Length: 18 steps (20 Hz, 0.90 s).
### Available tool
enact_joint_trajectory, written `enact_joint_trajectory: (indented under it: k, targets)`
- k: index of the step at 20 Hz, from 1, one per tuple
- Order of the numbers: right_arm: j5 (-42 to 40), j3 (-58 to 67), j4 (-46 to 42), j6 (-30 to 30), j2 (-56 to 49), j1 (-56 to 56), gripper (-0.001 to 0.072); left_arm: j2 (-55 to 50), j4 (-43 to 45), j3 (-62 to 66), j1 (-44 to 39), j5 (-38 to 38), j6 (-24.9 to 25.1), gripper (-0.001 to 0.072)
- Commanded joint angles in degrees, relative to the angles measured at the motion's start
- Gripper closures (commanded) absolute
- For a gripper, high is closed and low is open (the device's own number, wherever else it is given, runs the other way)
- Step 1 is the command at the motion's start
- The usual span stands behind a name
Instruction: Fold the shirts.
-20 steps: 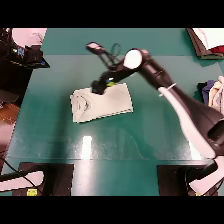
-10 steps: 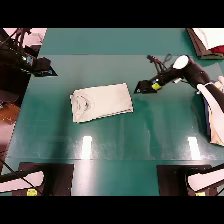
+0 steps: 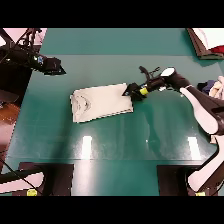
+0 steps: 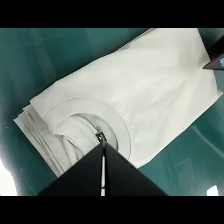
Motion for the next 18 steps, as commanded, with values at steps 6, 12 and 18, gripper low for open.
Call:
enact_joint_trajectory:
  k: [6,12,18]
  targets:
    - [-1.03,9.05,1.92,-4.09,-5.22,8.79,0.0695,-0.02,-0.04,-0.02,-0.26,-0.02,0.72,0.0684]
    - [-3.06,7.78,1.44,-3.89,4.13,1.36,0.0696,-0.02,-5.64,-0.02,-0.28,-0.48,0.72,0.0683]
    - [-6.84,-1.99,-10.82,0.5,23.32,-20.55,0.0697,-0.02,-9.05,-0.02,-0.28,0.42,0.7,0.0684]
